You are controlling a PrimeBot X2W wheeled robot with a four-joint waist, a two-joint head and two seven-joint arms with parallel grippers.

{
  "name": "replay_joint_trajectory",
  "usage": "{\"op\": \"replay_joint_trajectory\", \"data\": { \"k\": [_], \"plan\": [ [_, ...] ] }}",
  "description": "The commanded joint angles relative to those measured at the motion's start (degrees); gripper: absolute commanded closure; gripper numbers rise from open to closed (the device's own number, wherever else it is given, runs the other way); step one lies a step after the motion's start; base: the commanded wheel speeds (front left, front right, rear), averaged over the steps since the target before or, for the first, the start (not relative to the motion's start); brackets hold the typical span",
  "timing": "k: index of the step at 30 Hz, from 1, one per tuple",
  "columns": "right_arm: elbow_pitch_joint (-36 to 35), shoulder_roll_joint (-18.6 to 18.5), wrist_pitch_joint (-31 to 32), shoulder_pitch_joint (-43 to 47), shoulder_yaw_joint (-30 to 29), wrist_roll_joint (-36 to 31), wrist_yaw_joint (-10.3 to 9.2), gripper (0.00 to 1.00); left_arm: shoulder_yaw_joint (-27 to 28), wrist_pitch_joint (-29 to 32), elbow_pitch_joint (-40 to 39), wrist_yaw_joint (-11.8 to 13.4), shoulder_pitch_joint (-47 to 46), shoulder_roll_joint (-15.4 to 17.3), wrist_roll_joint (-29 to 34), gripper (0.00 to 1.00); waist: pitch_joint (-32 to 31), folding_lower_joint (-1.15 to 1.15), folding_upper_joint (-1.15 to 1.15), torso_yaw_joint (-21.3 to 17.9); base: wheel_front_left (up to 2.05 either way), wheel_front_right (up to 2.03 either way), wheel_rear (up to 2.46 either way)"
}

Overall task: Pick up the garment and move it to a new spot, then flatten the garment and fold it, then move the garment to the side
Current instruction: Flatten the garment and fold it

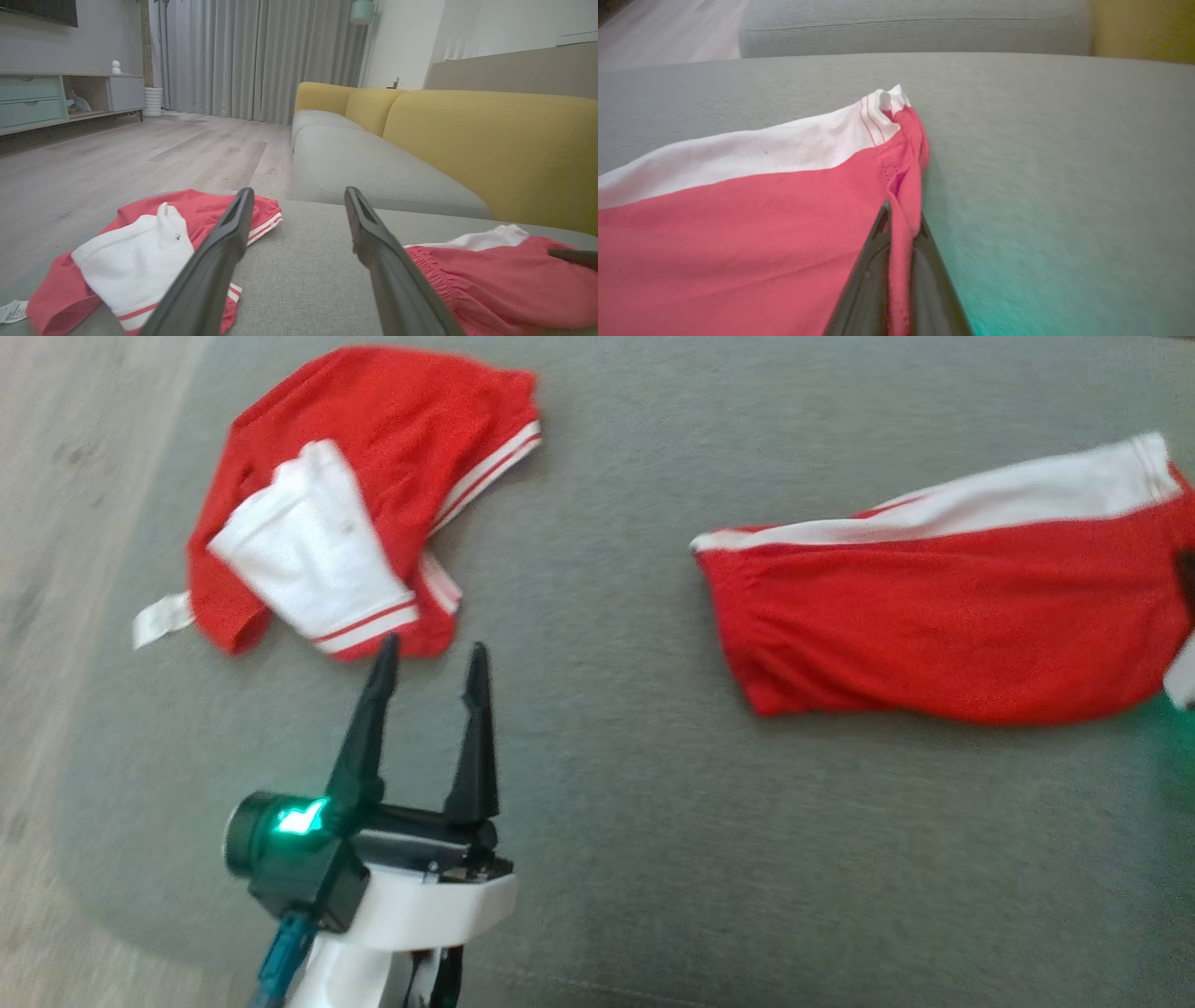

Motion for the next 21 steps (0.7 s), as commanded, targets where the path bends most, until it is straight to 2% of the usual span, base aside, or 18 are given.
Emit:
{"op": "replay_joint_trajectory", "data": {
  "k": [1, 7, 11, 16, 21],
  "plan": [
    [0.29, -1.29, -1.58, 2.84, -0.44, 0.69, 0.22, 1.00, 2.39, -0.28, -2.39, -0.20, 0.03, 0.01, 0.83, 0.00, -2.64, 0.01, 0.00, -3.79, 0.00, 0.00, 0.00],
    [2.24, -1.66, -6.63, 7.51, -2.67, 2.24, 0.22, 1.00, 3.64, -0.28, -2.58, -0.88, 1.72, -0.02, 1.78, 0.00, -4.70, 0.01, 0.00, -9.89, 0.00, 0.00, 0.00],
    [1.00, -1.00, -10.37, 7.21, -4.19, 2.26, 0.22, 1.00, 3.64, -0.28, -2.26, -1.60, 2.40, -0.04, 1.50, 0.00, -5.68, 0.01, 0.00, -12.33, 0.00, 0.00, 0.00],
    [-4.44, 0.51, -14.13, 4.31, -4.12, 0.25, 0.22, 1.00, 3.77, -0.28, -1.23, -2.32, 3.23, -0.05, 0.87, 0.00, -7.45, 0.01, 0.00, -13.18, 0.00, 0.00, 0.00],
    [-13.14, 3.47, -14.27, 2.41, -1.20, -3.64, 0.22, 1.00, 4.08, -0.28, -0.66, -2.69, 4.28, -0.05, 1.22, 0.00, -9.26, 0.01, 0.00, -12.39, 0.00, 0.00, 0.00]
  ]
}}
